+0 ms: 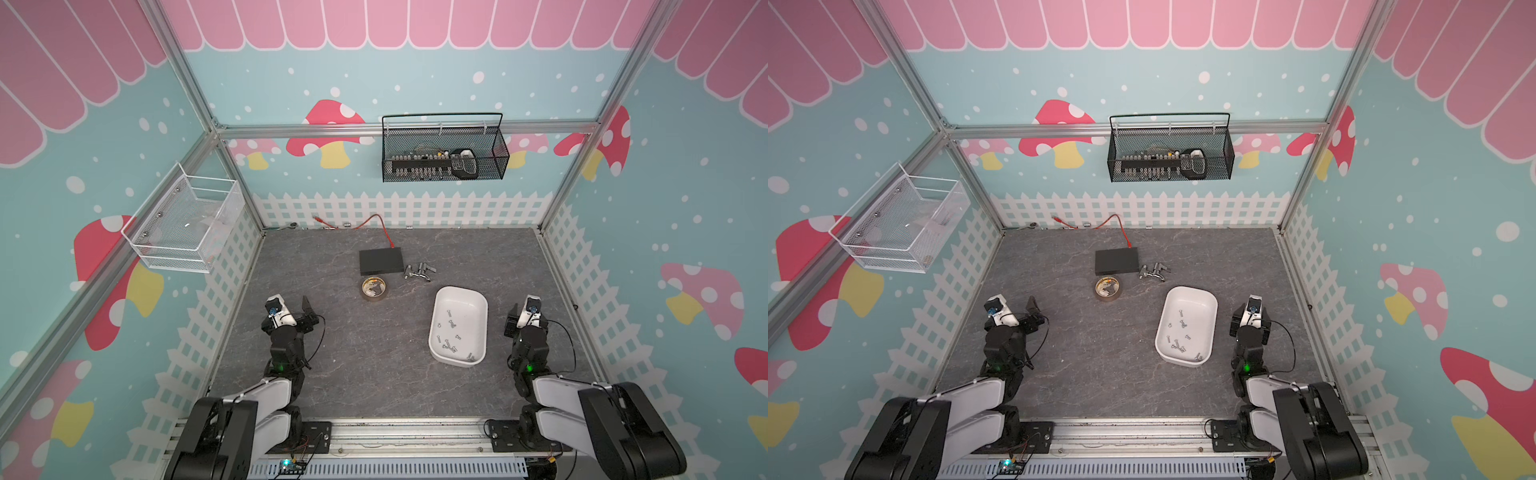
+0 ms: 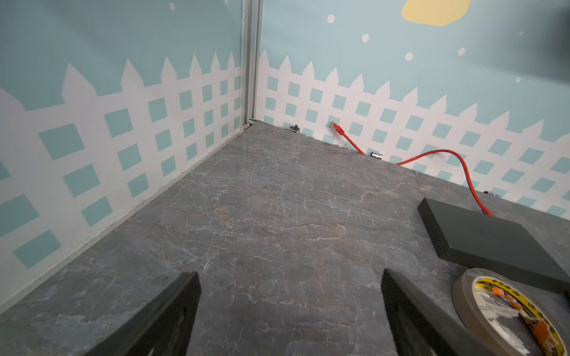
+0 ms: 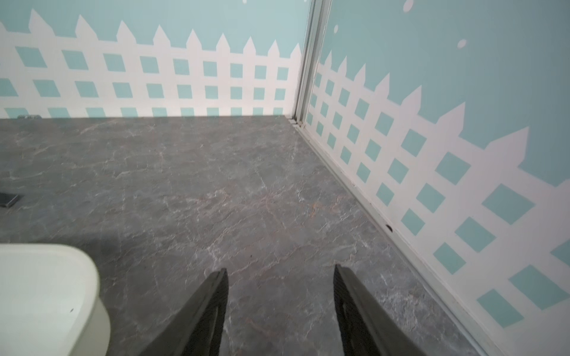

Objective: Put the screws on the desktop into the storage box
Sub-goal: Reset both arms

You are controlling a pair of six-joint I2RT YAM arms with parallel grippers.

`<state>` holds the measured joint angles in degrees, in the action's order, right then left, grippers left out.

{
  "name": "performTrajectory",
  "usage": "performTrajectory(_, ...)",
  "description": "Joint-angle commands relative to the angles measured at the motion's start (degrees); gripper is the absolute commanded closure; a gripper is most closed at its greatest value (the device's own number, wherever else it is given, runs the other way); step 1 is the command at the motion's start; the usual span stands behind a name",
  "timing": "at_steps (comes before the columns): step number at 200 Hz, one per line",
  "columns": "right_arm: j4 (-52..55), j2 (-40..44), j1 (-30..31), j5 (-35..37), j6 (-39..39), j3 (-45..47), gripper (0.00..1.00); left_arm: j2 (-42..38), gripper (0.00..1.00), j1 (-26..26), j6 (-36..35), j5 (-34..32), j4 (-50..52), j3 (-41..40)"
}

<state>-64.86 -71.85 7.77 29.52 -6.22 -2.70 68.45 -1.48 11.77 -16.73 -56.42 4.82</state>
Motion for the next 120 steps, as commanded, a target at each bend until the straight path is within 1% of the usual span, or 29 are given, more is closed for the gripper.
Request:
performTrajectory(1, -22.28, -9.27, -1.66, -3.57, 4.2, 0.65, 0.39, 5.44, 0.04, 1.21, -1.77, 10.9, -15.19, 1.59)
performTrajectory(6, -28.3, -12.14, -2.01, -5.14, 6.04, 1.11, 0.38, 6.56, 0.03, 1.17, -2.68, 12.32, -15.59, 1.99)
performTrajectory(10, -30.14, -12.95, -1.87, -6.44, 7.05, 1.44, 0.38, 7.63, 0.03, 1.17, -3.0, 12.7, -16.62, 2.11)
performTrajectory(14, -28.35, -12.37, -1.9, -9.64, 7.46, 1.47, 0.39, 8.92, 0.03, 1.14, -3.2, 12.64, -18.52, 1.79)
performTrajectory(20, -23.65, -11.12, -1.9, -12.44, 7.25, 0.71, 0.4, 11.12, 0.03, 1.23, -3.55, 13.3, -22.81, 0.74)
performTrajectory(25, -23.61, -12.43, -2.04, -12.52, 7.29, -0.01, 0.4, 13.2, 0.02, 1.23, -3.64, 13.96, -26.08, 0.08)
performTrajectory(36, -30.49, -18.44, -2.45, -11.99, 8.32, -0.9, 0.37, 18.78, 0.01, 1.07, -4.69, 15.35, -34.29, -0.65)
performTrajectory(41, -28.29, -17.91, -2.35, -12.07, 8.62, -1.59, 0.36, 20.44, 0.01, 0.99, -5.2, 15.46, -36.14, -0.32)
performTrajectory(45, -21.92, -15.8, -2.41, -12.8, 7.73, -3.47, 0.36, 20.09, 0.01, 0.95, -5.28, 15.91, -34.17, 0.36)
performTrajectory(50, -13.92, -14.03, -2.83, -14.0, 6.47, -6.07, 0.37, 18.25, 0.01, 0.99, -5.12, 16.51, -28.36, 1.92)
performTrajectory(51, -13.25, -14.16, -3.01, -14.42, 6.39, -6.48, 0.37, 17.92, 0.01, 0.97, -5.01, 16.62, -26.31, 2.37)
performTrajectory(56, -14.08, -16.12, -3.8, -15.9, 6.67, -7.72, 0.29, 17.01, 0.01, 0.95, -4.92, 16.29, -20.52, 4.43)
performTrajectory(62, -15.53, -16.91, -4.62, -17.45, 6.95, -8.06, 0.25, 18.45, 0.01, 0.87, -5.51, 16.78, -20.58, 5.81)
performTrajectory(68, -9.64, -15.0, -5.66, -18.84, 5.36, -9.05, 0.25, 19.91, 0.01, 0.78, -6.13, 16.91, -20.77, 6.95)
performTrajectory(69, -8.65, -14.73, -5.88, -19.04, 5.04, -9.33, 0.16, 19.85, 0.01, 0.65, -6.18, 16.82, -20.1, 7.13)
performTrajectory(71, -7.44, -14.63, -6.37, -19.78, 4.47, -9.82, 0.07, 19.48, 0.01, 0.34, -6.26, 16.53, -19.07, 7.44)
performTrajectory(73, -7.62, -14.7, -6.92, -20.78, 4.27, -9.95, 0.02, 18.99, 0.01, 0.12, -6.13, 16.24, -17.34, 7.67)
performTrajectory(75, -8.85, -15.06, -7.31, -21.55, 4.21, -9.76, 0.01, 18.45, 0.01, 0.01, -6.1, 16.15, -16.0, 7.95)
performTrajectory(81, -12.58, -16.31, -7.67, -22.37, 4.65, -8.86, 0.01, 18.53, 0.01, -0.1, -6.2, 16.12, -16.19, 8.1)
performTrajectory(89, -8.08, -14.96, -7.68, -22.24, 4.21, -9.72, 0.0, 19.89, 0.01, -0.48, -6.74, 15.25, -19.69, 7.42)
performTrajectory(92, -7.8, -14.78, -7.68, -22.27, 4.09, -9.74, 0.0, 19.59, 0.01, -0.53, -6.71, 15.08, -18.47, 7.63)
performTrajectory(99, -11.2, -15.79, -7.68, -22.34, 4.39, -9.04, 0.0, 18.45, 0.01, -0.87, -6.74, 15.04, -15.05, 8.45)
performTrajectory(104, -12.12, -15.67, -7.68, -22.37, 4.58, -8.7, 0.01, 18.89, 0.01, -1.05, -7.03, 14.92, -16.28, 8.35)
performTrajectory(110, -9.9, -14.73, -7.7, -22.37, 4.4, -8.84, 0.0, 19.65, 0.01, -1.15, -7.4, 14.56, -19.02, 7.57)
performTrajectory(115, -9.31, -14.56, -7.67, -22.41, 4.3, -8.94, 0.01, 19.38, 0.01, -1.16, -7.22, 14.6, -17.95, 7.67)
performTrajectory(120, -11.01, -15.17, -7.64, -22.29, 4.51, -8.78, 0.0, 18.59, 0.01, -1.1, -7.04, 14.74, -15.94, 8.14)
